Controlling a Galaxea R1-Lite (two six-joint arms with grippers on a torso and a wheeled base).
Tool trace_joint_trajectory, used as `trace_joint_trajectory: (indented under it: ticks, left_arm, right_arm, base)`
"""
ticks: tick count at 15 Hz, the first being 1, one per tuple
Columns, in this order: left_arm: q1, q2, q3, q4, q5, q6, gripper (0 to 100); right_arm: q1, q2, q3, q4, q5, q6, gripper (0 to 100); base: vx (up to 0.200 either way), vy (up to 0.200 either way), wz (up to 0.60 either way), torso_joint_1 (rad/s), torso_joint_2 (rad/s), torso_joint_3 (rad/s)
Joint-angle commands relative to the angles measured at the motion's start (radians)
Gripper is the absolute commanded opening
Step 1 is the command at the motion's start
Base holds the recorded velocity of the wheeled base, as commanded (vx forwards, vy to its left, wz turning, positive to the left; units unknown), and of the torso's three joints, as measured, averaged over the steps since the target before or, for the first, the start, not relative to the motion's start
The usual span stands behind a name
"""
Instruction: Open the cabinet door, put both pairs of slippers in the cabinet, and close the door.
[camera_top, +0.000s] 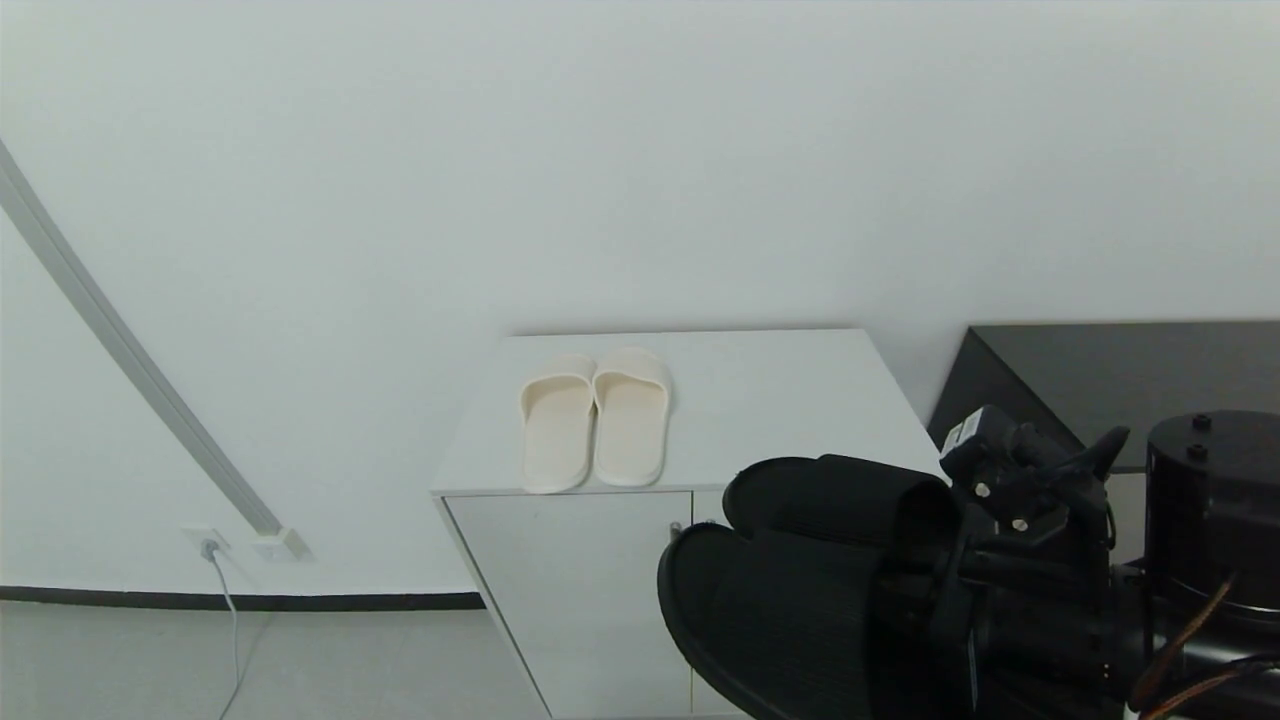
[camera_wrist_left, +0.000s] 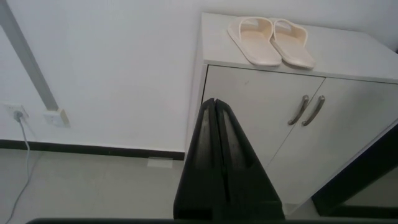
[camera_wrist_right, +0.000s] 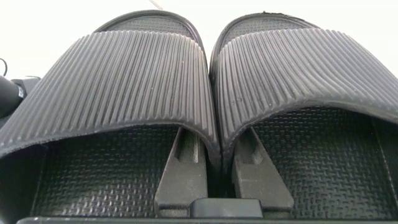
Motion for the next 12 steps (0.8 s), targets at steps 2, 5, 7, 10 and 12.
trace_joint_trajectory:
  ticks: [2, 5, 7, 10, 12]
  left_arm:
    - [0.000, 0.000, 0.000, -0.001, 0.001, 0.000, 0]
    - [0.000, 0.002, 0.000, -0.001, 0.002, 0.000, 0]
    - [0.000, 0.000, 0.000, -0.001, 0.002, 0.000, 0]
    - [0.000, 0.000, 0.000, 0.001, -0.001, 0.000, 0]
    - [0.000, 0.000, -0.002, 0.001, 0.001, 0.000, 100]
  right_arm:
    - [0.000, 0.005, 0.005, -0.001, 0.000, 0.000, 0]
    - [0.000, 0.006, 0.005, -0.001, 0.001, 0.000, 0]
    - [0.000, 0.016, 0.005, -0.001, 0.001, -0.004, 0]
    - [0.000, 0.017, 0.006, -0.003, 0.003, -0.012, 0]
    - [0.000, 0.013, 0.014, -0.004, 0.003, -0.012, 0]
  base:
    - [0.000, 0.000, 0.00, 0.000, 0.00, 0.000]
    - [0.000, 0.000, 0.00, 0.000, 0.00, 0.000]
    - [0.000, 0.000, 0.00, -0.031, 0.07, 0.045]
    - [0.000, 0.000, 0.00, -0.144, 0.32, 0.172]
    - [0.000, 0.000, 0.00, -0.151, 0.36, 0.186]
